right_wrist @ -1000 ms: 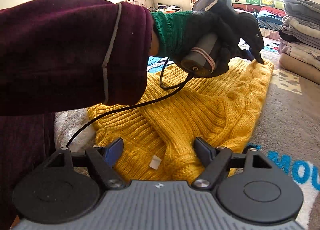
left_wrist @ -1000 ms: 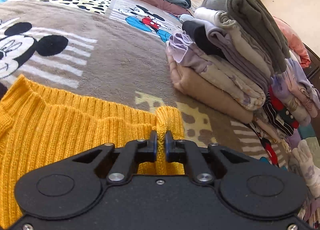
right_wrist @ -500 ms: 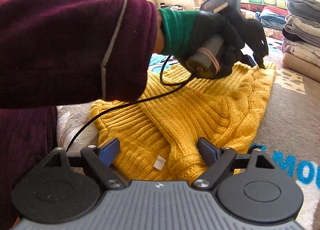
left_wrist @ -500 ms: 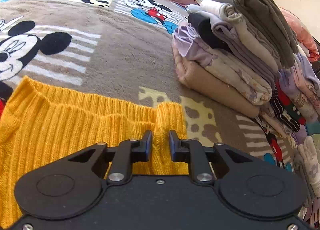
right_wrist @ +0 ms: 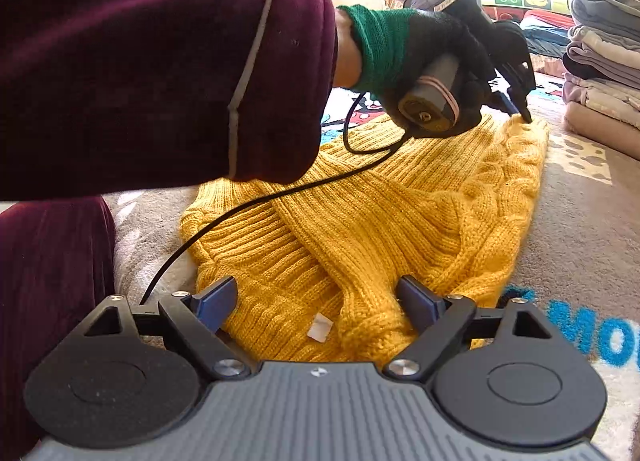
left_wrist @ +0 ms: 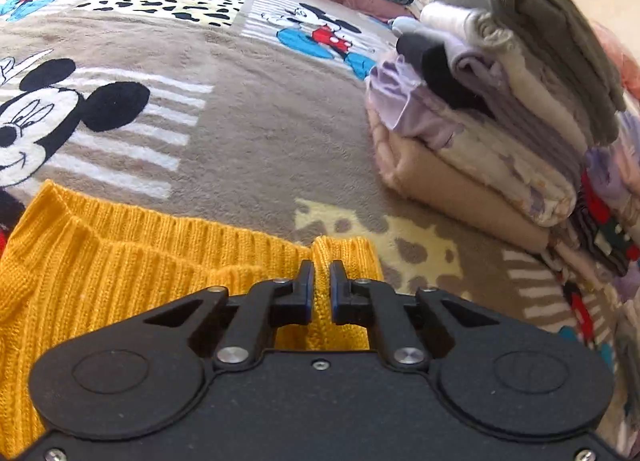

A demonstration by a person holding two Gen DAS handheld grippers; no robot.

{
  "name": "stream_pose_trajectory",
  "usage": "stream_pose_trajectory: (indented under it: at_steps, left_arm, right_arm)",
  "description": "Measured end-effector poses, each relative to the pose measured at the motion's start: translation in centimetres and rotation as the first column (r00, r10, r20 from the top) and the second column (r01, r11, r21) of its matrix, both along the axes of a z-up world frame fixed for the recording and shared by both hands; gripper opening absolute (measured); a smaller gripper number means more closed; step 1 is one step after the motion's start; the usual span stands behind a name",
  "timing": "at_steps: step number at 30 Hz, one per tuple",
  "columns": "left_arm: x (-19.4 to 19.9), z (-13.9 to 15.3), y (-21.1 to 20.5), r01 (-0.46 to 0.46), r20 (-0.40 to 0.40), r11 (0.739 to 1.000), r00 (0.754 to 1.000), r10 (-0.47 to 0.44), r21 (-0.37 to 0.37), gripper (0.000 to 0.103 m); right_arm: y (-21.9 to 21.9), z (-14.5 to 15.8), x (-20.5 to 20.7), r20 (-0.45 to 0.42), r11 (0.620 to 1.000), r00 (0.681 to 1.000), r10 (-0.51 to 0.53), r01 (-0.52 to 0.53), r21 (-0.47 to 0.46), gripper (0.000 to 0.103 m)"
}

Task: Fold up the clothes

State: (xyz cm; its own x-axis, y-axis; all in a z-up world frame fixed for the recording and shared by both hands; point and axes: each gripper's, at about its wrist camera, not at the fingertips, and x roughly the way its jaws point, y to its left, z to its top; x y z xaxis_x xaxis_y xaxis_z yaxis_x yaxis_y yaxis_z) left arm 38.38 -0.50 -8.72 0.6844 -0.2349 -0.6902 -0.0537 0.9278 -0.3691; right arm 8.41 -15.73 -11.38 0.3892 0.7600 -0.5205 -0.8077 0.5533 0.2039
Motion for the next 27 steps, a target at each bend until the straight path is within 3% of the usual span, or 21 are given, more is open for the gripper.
stream_pose_trajectory:
  at_steps: [3, 7, 9, 14, 16, 17, 27]
  left_arm:
    - [0.3, 0.5, 0.0, 0.034, -0.003, 0.999, 0.999, -0.034, 0.032, 0.012]
    - [-2.3, 2.9, -0.2, 0.098, 0.083, 0.989, 0.991, -0.108, 0.114, 0.014]
    - [-4.1, 3.8, -0.7, 0.155, 0.112, 0.977, 0.979, -0.173, 0.148, 0.014]
    - [-7.7, 3.3, -2.8, 0.312, 0.097, 0.933, 0.938, -0.332, 0.179, 0.014]
    - [-7.6, 1.5, -4.4, 0.306, 0.037, 0.899, 0.942, -0.333, 0.314, 0.017]
    - [-7.3, 0.5, -4.9, 0.304, 0.024, 0.876, 0.941, -0.337, 0.376, 0.023]
    - [-13.1, 0.8, -4.9, 0.337, 0.047, 0.886, 0.928, -0.370, 0.318, 0.024]
  right_arm:
    - [-0.1, 0.1, 0.0, 0.000, 1.000, 1.000, 0.002, -0.002, -0.001, 0.090]
    - [-0.2, 0.2, 0.0, -0.001, 1.000, 1.000, 0.003, -0.003, -0.002, 0.091]
    - [-0.3, 0.2, 0.0, -0.006, 1.000, 1.000, 0.000, 0.000, 0.002, 0.091]
    - [-0.4, 0.2, 0.2, -0.016, 1.000, 1.000, -0.001, 0.001, 0.015, 0.091]
    - [-0.5, 0.2, 0.2, -0.017, 1.000, 1.000, 0.002, -0.002, 0.017, 0.092]
    - [-0.5, 0.2, 0.2, -0.016, 1.000, 1.000, 0.005, -0.005, 0.018, 0.093]
    - [-0.5, 0.0, 0.2, -0.007, 1.000, 1.000, 0.013, -0.013, 0.025, 0.097]
